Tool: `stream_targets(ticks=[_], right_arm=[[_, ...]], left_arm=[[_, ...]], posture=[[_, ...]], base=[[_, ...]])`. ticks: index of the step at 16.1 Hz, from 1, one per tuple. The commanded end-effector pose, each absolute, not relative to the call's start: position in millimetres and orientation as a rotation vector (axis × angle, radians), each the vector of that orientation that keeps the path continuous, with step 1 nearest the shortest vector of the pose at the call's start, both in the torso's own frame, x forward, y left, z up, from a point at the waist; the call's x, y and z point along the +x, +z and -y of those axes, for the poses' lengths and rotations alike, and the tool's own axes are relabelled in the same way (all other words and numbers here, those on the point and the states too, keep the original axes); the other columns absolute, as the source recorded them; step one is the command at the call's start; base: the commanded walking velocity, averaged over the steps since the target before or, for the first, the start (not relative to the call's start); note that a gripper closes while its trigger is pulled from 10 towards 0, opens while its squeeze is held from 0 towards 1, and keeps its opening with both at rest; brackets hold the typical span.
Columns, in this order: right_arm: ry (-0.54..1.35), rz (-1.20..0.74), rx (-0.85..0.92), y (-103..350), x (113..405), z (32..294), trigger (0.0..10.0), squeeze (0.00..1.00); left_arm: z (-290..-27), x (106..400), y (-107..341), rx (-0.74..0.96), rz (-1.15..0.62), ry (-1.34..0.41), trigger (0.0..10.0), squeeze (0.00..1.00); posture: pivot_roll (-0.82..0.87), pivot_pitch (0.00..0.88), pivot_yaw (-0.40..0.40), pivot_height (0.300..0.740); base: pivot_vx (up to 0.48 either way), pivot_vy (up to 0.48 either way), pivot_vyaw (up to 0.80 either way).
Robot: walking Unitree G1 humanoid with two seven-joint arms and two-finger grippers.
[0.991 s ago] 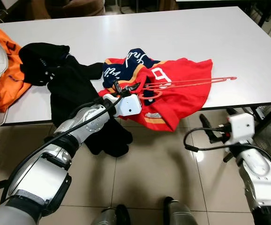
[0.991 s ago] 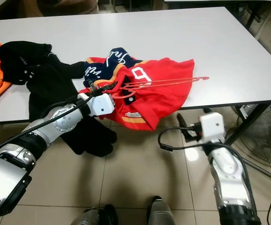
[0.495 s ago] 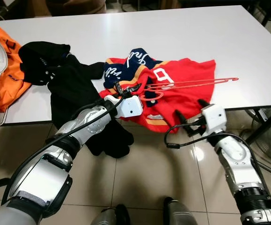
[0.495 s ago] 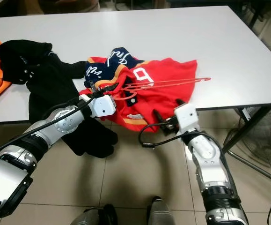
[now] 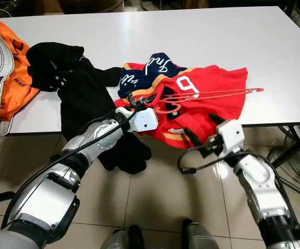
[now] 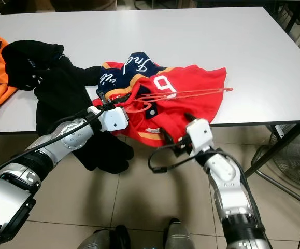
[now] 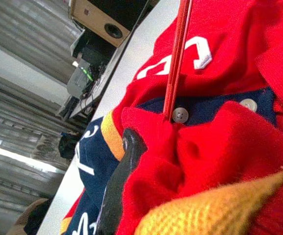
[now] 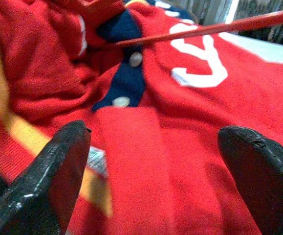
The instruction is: Hang hanger
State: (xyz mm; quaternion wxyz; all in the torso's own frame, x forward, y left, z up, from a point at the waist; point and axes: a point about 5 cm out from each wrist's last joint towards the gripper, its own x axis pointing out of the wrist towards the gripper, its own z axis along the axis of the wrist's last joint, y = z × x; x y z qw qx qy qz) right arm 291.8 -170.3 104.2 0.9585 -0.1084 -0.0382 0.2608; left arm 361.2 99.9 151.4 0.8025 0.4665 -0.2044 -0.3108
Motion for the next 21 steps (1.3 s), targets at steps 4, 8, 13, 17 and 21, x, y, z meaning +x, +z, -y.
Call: stream_targets(ticks=[4,8,13,17,21], right_arm=[[0.548,0.047,-0.211,98.4,284.9,167.1,10.0,0.0],[0.484,-0.035,-0.25,83.1,289.9,181.8,10.0,0.0],[0.44,-0.051,-0.284,83.9,299.4,193.9,10.0,0.0],[0.428,-0.058,-0.272,84.3,310.4,194.1,10.0,0.0],[0.436,-0.037,-0.268,88.6,314.6,192.1,10.0,0.0]], left_arm=[[-101.8,358.4,145.2,1.016,0.425,-0.673,10.0,0.0],[-100.9,358.2,144.6,1.023,0.426,-0.673,10.0,0.0],[-102.9,359.1,145.6,1.028,0.426,-0.662,10.0,0.0],[-103.7,359.1,144.8,1.029,0.421,-0.66,10.0,0.0],[-105.4,359.4,145.1,1.033,0.419,-0.657,10.0,0.0]], posture=[[-0.29,0.125,0.058,0.74],[-0.28,0.12,0.055,0.74],[-0.28,0.115,0.051,0.74],[-0.28,0.119,0.052,0.74],[-0.27,0.123,0.052,0.74]], base=[[0.0,0.0,0.0],[0.0,0.0,0.0],[0.0,0.0,0.0],[0.0,0.0,0.0],[0.0,0.0,0.0]])
